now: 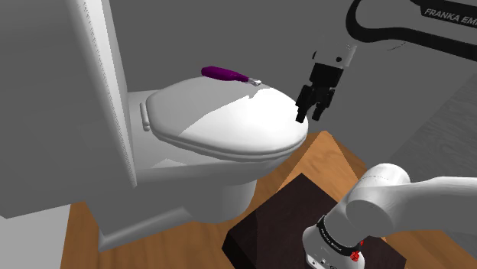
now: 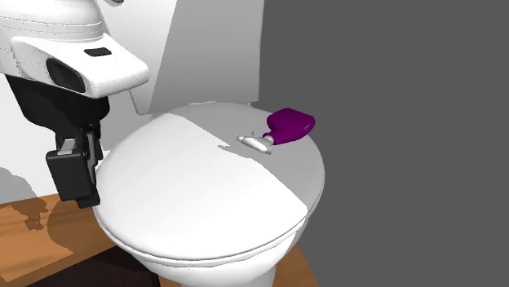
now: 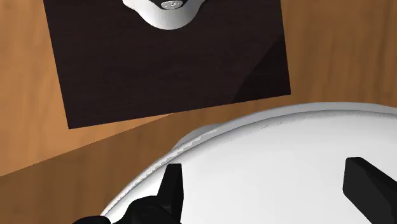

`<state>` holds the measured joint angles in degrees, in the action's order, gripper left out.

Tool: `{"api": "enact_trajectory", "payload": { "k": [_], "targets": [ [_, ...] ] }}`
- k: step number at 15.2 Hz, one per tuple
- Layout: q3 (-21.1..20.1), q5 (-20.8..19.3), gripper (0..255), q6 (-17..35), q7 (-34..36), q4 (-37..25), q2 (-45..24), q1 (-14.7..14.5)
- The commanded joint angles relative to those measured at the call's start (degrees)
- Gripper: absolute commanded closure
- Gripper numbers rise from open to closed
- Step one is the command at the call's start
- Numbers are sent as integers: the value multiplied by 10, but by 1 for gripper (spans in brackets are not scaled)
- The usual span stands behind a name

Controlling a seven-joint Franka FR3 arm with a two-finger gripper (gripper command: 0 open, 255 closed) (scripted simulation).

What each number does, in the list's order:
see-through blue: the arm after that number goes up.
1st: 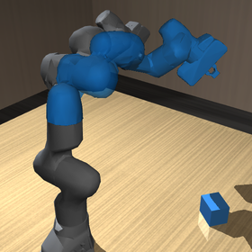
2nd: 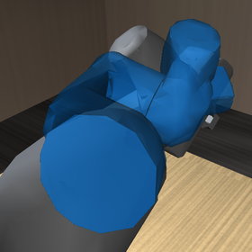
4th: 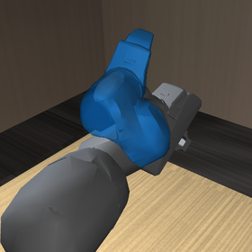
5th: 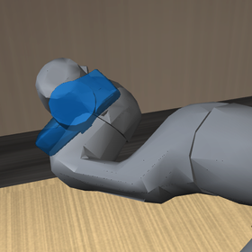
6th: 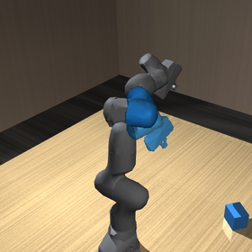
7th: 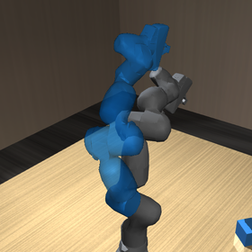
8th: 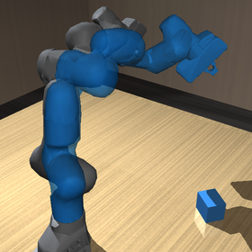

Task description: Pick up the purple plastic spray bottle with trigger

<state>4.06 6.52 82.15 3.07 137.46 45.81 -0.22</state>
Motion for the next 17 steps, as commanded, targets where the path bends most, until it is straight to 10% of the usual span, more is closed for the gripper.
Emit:
{"api": "enact_trajectory", "payload": {
  "k": [1,17],
  "targets": [
    [0,0,0,0,0,0,0,0],
    [73,12,0,94,-207,-281,-342,-46]
  ]
}}
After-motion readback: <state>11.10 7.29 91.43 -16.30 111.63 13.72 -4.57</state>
